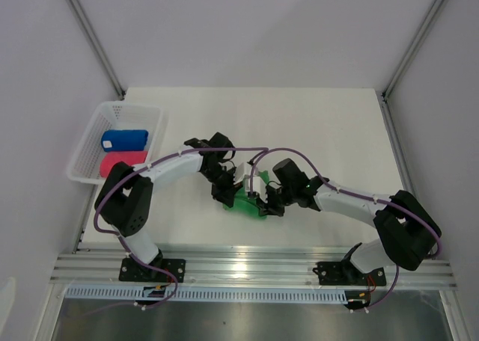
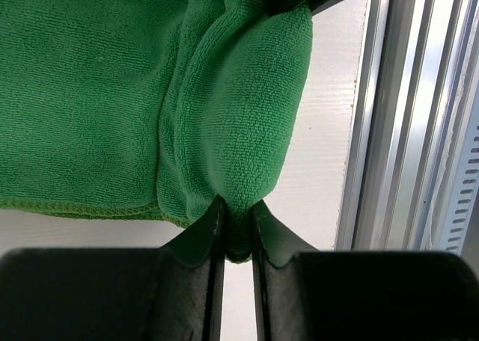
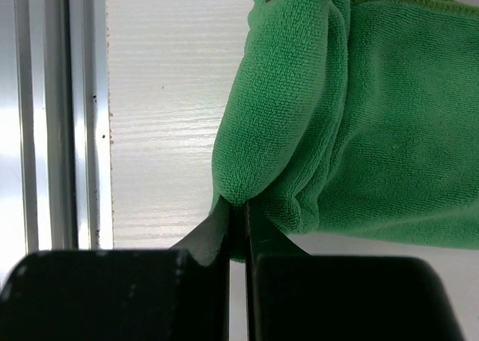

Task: Roll the towels
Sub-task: Roll the towel

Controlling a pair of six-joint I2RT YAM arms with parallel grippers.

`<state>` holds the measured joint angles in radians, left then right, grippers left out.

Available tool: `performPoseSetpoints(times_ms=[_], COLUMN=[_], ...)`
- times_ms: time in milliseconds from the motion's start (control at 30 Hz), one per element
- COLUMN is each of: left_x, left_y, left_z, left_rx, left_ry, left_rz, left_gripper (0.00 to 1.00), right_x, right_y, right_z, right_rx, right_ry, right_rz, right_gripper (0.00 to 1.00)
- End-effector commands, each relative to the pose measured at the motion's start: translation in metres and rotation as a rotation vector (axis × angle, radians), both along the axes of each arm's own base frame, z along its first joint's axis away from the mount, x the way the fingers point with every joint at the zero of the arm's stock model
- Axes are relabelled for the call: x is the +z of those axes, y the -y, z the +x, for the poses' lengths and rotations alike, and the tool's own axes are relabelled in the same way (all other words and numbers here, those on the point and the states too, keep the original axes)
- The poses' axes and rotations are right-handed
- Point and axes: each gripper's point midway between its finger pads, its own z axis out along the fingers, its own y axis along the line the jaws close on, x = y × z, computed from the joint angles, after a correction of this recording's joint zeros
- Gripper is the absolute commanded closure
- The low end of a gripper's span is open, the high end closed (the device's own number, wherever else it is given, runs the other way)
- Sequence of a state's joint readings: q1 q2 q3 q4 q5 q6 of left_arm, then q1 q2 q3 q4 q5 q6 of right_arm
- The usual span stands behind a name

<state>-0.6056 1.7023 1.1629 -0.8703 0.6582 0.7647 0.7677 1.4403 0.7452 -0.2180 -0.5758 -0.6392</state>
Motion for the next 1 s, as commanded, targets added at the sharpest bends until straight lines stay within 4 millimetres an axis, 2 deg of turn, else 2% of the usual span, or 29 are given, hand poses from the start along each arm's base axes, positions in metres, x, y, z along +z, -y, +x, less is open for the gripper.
performPoseSetpoints(times_ms=[0, 200, 433, 600, 700, 767, 933, 967], left_x=[0.005, 0.006, 0.008, 0.008, 0.016, 0.017, 0.017, 0.018], left_y=[0.001, -0.005, -0.01, -0.016, -0.018, -0.022, -0.018, -0.015], left_z=[0.006, 0.019, 0.016, 0.013, 0.015, 0.014, 0.017, 0.018], left_rx=[0.004, 0.062, 0.061, 0.059, 0.084, 0.07, 0.067, 0.076], left_ry=[0.032, 0.077, 0.064, 0.031, 0.013, 0.019, 0.015, 0.007], left_rz=[-0.027, -0.001, 0.003, 0.007, -0.036, -0.052, -0.072, -0.078], left_gripper=[0.81, 0.75, 0.68, 0.67, 0.65, 0.01, 0.01, 0.03], right_x=[0.013, 0.011, 0.015, 0.022, 0.024, 0.024, 0.018, 0.018], right_y=[-0.009, -0.009, -0.005, -0.005, -0.008, -0.008, -0.012, -0.011], right_z=[0.003, 0.008, 0.016, 0.019, 0.02, 0.023, 0.03, 0.032], right_rx=[0.011, 0.003, -0.021, -0.03, -0.036, -0.054, -0.083, -0.094], right_ry=[-0.031, -0.074, -0.109, -0.149, -0.181, -0.193, -0.254, -0.262], right_rz=[0.035, 0.042, 0.057, 0.097, 0.122, 0.128, 0.106, 0.104], right_gripper=[1.0, 1.0, 1.0, 1.0, 1.0, 1.0, 1.0, 1.0])
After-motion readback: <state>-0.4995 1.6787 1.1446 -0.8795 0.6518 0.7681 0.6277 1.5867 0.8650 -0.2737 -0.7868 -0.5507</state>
